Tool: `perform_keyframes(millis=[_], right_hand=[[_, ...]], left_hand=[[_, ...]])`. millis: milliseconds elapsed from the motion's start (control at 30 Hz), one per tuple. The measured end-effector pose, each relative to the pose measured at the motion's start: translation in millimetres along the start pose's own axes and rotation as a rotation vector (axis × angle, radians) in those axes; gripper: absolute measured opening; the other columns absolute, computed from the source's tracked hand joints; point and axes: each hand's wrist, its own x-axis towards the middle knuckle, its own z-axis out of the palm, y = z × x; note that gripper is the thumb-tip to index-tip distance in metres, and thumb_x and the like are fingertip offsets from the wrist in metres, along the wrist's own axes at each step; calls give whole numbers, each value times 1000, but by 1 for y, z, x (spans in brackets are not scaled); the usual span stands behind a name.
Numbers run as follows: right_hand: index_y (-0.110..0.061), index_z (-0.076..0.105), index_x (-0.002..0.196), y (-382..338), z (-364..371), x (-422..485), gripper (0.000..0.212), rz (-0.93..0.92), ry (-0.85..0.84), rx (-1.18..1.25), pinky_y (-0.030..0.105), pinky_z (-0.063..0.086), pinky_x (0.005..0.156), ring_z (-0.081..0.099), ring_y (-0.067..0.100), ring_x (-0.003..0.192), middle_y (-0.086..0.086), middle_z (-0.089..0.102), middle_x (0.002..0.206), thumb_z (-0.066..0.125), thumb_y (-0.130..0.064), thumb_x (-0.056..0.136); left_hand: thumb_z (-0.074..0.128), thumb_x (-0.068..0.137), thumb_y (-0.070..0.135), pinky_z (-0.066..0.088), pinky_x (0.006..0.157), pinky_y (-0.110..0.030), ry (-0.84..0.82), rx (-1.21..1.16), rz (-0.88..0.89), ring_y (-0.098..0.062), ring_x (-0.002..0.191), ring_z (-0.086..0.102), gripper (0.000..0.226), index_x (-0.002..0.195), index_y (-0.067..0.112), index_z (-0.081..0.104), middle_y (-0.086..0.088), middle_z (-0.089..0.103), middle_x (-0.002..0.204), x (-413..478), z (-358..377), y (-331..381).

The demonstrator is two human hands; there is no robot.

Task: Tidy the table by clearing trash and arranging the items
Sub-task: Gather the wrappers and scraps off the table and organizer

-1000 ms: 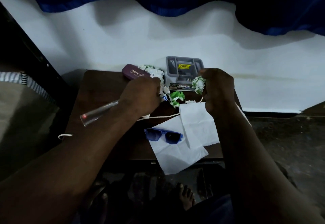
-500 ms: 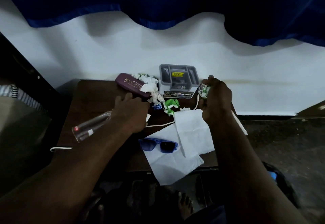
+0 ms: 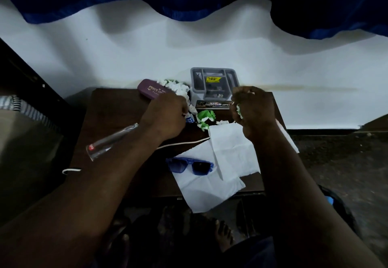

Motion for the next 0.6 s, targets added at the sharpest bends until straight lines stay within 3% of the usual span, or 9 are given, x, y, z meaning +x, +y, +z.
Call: perform_keyframes(millis=[100, 167, 267, 400, 500, 600], right_hand=[[-13, 74, 90, 9, 5, 1, 6, -163, -52, -278, 23, 43, 44, 58, 15, 47, 2, 73, 75, 75, -19, 91], [-21, 76, 89, 17, 8, 2, 13, -273, -92, -568, 30, 52, 61, 68, 18, 67, 1, 78, 87, 79, -33, 87], [-26, 76, 90, 29, 15, -2, 9, -359, -185, -949, 29, 51, 82, 70, 18, 96, -3, 77, 102, 74, -34, 87], [-29, 77, 96, 36, 26, -10, 12, -363, -251, -1040, 29, 50, 89, 67, 21, 109, -2, 76, 114, 77, -31, 84], [-29, 76, 98, 34, 33, -13, 18, -380, -275, -1063, 31, 51, 91, 66, 21, 110, -1, 75, 115, 79, -37, 81], [-34, 74, 94, 30, 36, -13, 16, -384, -245, -1019, 31, 53, 90, 68, 19, 106, -5, 75, 113, 79, -39, 80]], left_hand=[[64, 85, 5, 39, 77, -23, 66, -173, -39, -17, 94, 59, 22, 87, 22, 76, -3, 62, 104, 6, -9, 1], [63, 83, 1, 32, 75, -17, 96, -192, -50, -15, 93, 58, 26, 86, 21, 78, -2, 64, 104, 8, -13, 1], [61, 79, 0, 41, 81, -20, 104, -200, -60, -17, 95, 65, 27, 86, 19, 79, 0, 73, 100, 9, -19, -2], [62, 79, 2, 44, 100, -32, 101, -159, -116, -25, 107, 63, 32, 102, 19, 76, -5, 72, 109, 14, -20, -17], [64, 80, 6, 41, 104, -34, 43, -71, -125, -35, 121, 56, 45, 123, 19, 70, -14, 62, 125, 15, -12, -31], [69, 83, 14, 45, 100, -38, 26, -25, -106, -36, 125, 52, 50, 131, 23, 63, -12, 53, 130, 19, -4, -41]])
